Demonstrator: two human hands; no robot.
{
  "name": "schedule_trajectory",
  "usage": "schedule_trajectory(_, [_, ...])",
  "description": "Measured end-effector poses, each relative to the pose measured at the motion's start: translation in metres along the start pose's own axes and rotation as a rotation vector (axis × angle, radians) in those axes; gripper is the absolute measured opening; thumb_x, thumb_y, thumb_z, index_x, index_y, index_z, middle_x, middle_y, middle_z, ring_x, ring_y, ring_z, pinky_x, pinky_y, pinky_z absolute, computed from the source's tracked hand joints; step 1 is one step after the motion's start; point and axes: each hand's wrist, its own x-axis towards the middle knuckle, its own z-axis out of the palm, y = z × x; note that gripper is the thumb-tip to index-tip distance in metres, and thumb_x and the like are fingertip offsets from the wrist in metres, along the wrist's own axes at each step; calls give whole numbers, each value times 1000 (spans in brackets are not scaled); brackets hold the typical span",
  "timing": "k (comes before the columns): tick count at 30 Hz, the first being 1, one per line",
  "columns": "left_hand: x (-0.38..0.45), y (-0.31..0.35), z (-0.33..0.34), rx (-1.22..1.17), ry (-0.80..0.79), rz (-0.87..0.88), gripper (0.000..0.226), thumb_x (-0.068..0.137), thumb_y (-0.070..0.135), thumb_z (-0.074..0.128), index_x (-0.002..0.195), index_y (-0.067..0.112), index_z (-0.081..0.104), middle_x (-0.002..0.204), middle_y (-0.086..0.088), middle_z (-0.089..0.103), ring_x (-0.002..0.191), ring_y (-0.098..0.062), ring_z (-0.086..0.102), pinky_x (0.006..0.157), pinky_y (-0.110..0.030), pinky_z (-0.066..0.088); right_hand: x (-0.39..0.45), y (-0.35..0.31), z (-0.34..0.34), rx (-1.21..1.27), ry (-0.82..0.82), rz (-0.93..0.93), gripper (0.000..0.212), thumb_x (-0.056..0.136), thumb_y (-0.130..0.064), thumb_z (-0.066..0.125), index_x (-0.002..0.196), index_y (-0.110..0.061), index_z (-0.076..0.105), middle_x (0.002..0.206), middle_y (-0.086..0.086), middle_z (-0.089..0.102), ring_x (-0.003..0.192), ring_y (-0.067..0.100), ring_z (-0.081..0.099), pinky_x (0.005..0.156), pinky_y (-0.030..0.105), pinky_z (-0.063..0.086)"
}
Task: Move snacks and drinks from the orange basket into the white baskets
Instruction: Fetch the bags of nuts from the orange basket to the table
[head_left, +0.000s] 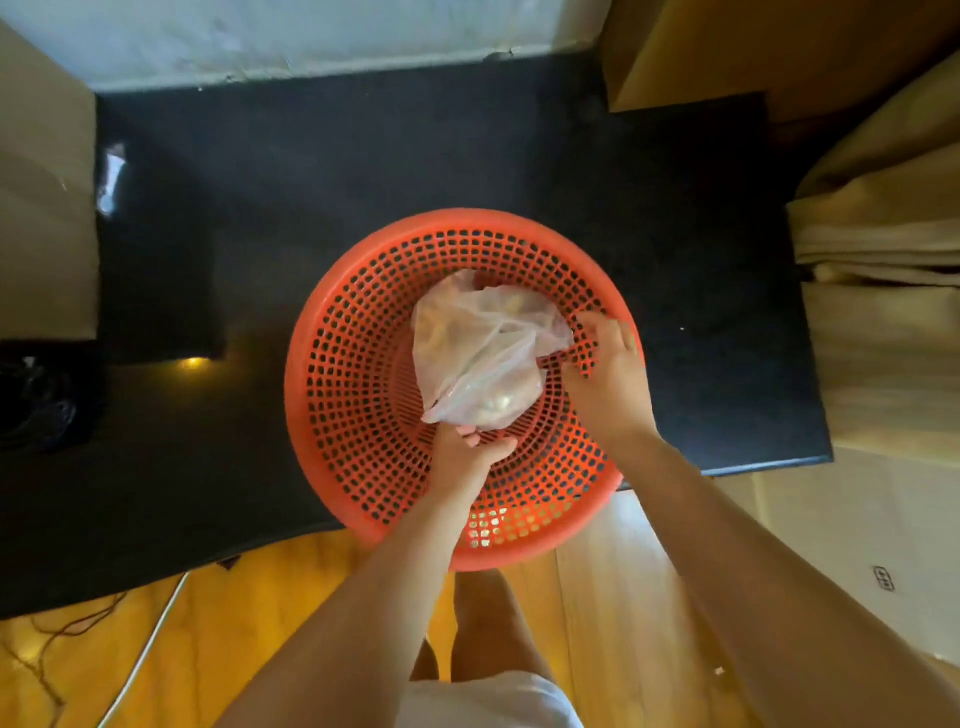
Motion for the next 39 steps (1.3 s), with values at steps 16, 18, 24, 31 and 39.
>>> schedule_trajectory(16, [15, 4, 18, -86, 129, 202, 37, 75, -7, 71, 109, -3, 57, 116, -22, 62, 111, -30, 58, 102, -42, 44, 44, -2, 19, -263, -136, -120, 45, 83, -12, 57, 126, -18, 48, 131, 3, 52, 112, 26, 55, 83, 43, 51])
schedule_trajectory(18, [15, 4, 15, -92, 98, 232, 40, 75, -10, 69, 112, -2, 56, 116, -21, 62, 109, -28, 58, 100, -39, 44, 44, -6, 18, -261, -101, -92, 36, 83, -11, 57, 118, -15, 52, 122, 4, 58, 103, 27, 59, 79, 44, 52])
schedule_trajectory(24, [2, 3, -8, -52, -12, 309, 49, 74, -9, 69, 110, 22, 57, 106, 9, 66, 98, 4, 63, 80, -7, 48, 25, -16, 2, 25, 18, 38, 28, 83, -16, 62, 110, -12, 56, 107, 3, 60, 92, 22, 58, 74, 33, 46])
schedule_trajectory(31, [-39, 25, -50, -3, -151, 387, 40, 79, -17, 58, 104, 14, 60, 90, 21, 73, 93, 6, 66, 80, -9, 48, -32, -18, -39, 579, 46, 312, 17, 86, -2, 56, 103, 2, 58, 96, 38, 60, 87, 28, 60, 75, 38, 46])
schedule_trajectory(39, [-103, 52, -100, -11, -482, 257, 47, 71, -7, 63, 114, 10, 59, 104, -7, 71, 103, -25, 66, 89, -39, 54, -156, -46, -63, 1331, 55, 384, 27, 77, -14, 47, 92, 6, 57, 78, 15, 62, 62, 21, 61, 54, 26, 48])
